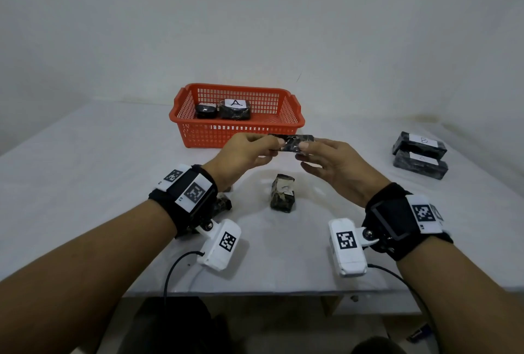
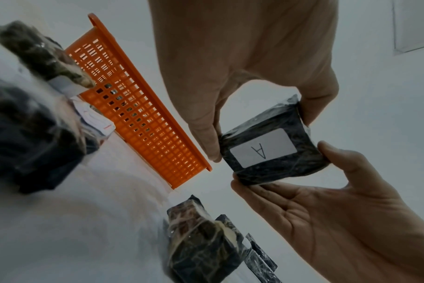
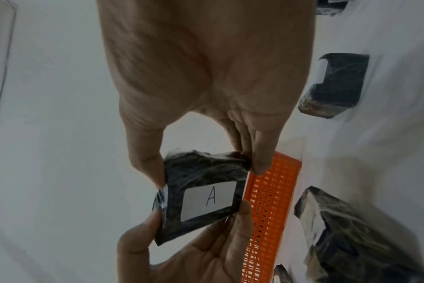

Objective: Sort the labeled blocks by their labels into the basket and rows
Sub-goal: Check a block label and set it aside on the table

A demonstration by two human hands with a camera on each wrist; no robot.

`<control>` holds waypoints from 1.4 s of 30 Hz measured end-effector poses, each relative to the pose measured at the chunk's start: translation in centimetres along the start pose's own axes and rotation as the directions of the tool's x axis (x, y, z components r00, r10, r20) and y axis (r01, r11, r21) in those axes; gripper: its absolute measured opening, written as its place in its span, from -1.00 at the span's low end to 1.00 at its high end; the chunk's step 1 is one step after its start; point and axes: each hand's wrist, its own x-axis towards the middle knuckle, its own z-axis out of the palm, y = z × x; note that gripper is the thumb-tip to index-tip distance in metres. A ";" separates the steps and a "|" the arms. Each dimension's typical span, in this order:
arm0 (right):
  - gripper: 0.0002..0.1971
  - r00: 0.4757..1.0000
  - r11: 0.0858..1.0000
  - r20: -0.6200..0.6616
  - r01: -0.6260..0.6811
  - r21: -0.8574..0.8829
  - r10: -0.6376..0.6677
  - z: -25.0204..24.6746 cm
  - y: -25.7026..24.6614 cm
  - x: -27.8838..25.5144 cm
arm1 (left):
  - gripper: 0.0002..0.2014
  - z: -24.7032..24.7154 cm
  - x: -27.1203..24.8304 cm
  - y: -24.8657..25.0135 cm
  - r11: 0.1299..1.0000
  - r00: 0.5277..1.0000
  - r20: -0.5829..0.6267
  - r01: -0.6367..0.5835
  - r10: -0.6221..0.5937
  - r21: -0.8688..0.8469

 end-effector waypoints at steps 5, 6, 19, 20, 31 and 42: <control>-0.64 0.994 0.997 -0.084 0.063 -0.048 -0.066 -0.2 -0.2 0.2 | -0.51 0.2 -0.5 0.7 0.999 0.990 0.134 0.042 -0.040 -0.008; -0.65 0.994 0.997 -0.082 0.064 -0.053 -0.069 -0.2 -0.3 0.1 | -0.51 0.3 -0.5 0.7 0.999 0.989 0.141 0.042 -0.041 -0.005; -0.83 0.995 0.997 -0.060 0.075 -0.009 -0.076 0.1 -1.0 -0.7 | -0.55 0.8 -0.7 1.0 0.999 0.980 0.192 0.054 -0.053 0.001; -0.79 0.997 0.998 -0.041 0.067 0.004 -0.067 0.1 -1.0 -0.7 | -0.54 0.7 -0.7 1.0 0.999 0.983 0.181 0.042 -0.042 0.007; -0.54 1.000 0.998 0.002 -0.010 0.062 0.010 -0.4 -0.7 -1.1 | -0.44 0.6 -0.7 0.9 1.000 0.986 0.164 -0.005 0.002 0.014; -0.74 0.985 0.999 -0.175 0.008 0.041 0.000 -0.1 -0.1 -1.0 | -0.43 1.3 -1.1 1.2 0.998 0.989 0.136 -0.057 0.055 0.015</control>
